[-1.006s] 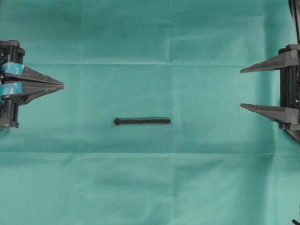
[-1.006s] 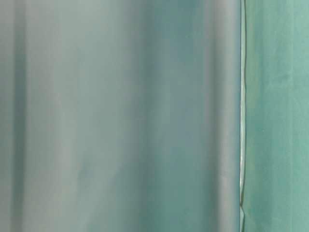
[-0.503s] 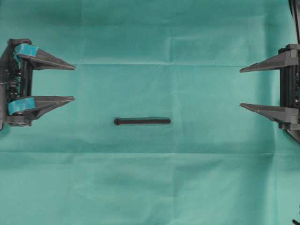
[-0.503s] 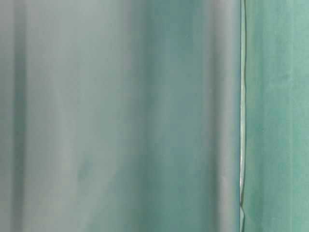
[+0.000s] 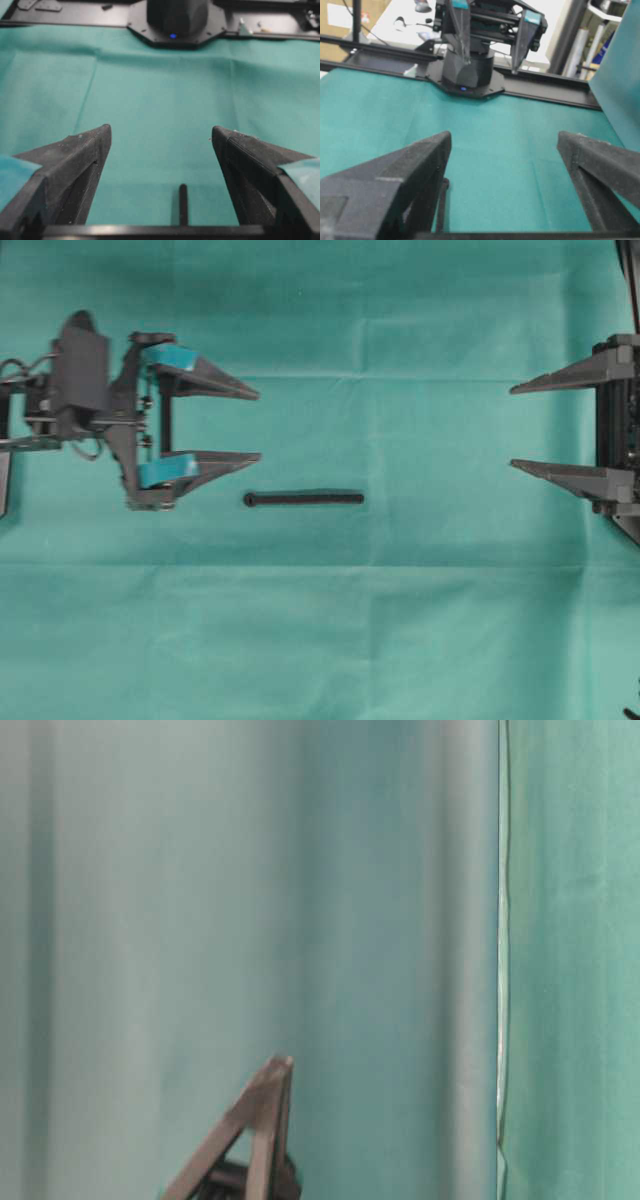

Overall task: Peel off the Velcro with your right arm.
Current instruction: 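Lower the left gripper and close it on the strap's left end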

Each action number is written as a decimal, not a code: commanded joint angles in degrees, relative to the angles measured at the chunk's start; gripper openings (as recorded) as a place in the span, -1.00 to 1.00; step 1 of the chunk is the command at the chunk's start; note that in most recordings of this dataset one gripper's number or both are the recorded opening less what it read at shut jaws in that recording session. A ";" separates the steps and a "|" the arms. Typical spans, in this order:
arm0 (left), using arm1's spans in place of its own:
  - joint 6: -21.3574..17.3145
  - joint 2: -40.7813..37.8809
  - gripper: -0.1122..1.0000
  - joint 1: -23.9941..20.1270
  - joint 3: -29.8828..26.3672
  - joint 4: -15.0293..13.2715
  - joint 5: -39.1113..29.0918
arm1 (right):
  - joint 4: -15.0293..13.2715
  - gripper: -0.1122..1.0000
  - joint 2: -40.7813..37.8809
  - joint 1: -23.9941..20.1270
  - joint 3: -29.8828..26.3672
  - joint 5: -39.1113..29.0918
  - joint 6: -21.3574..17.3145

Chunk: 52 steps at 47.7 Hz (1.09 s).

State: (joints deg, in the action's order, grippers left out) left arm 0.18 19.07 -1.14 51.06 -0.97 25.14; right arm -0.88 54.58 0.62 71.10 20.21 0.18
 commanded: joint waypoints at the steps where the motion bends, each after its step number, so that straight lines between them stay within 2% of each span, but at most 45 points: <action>1: 0.09 -1.49 0.81 -0.18 -2.81 -0.09 -0.70 | -0.09 0.67 -0.44 0.09 -0.62 0.53 0.00; 6: 0.70 -2.55 0.81 -0.09 -4.22 -0.09 -5.36 | -0.09 0.67 -0.53 0.09 -0.62 0.44 0.00; 18: 2.02 -5.63 0.81 0.09 -12.30 -0.18 -27.77 | -0.62 0.67 -0.44 0.09 -0.53 0.53 0.18; 23: 2.11 -8.79 0.81 0.09 -14.24 -0.18 -33.05 | -1.14 0.67 -0.44 0.09 -0.44 0.53 0.00; 34: 2.02 -13.89 0.81 0.26 -16.35 -0.18 -35.07 | -1.23 0.67 -0.53 0.09 0.09 0.53 0.00; 52: 2.02 -21.62 0.81 0.79 -16.96 -0.18 -31.20 | -1.41 0.66 -0.53 0.00 0.35 2.11 0.09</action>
State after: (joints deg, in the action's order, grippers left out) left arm 2.29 -1.93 -0.35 35.42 -0.97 -7.03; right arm -2.02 54.49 0.62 72.07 21.27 0.26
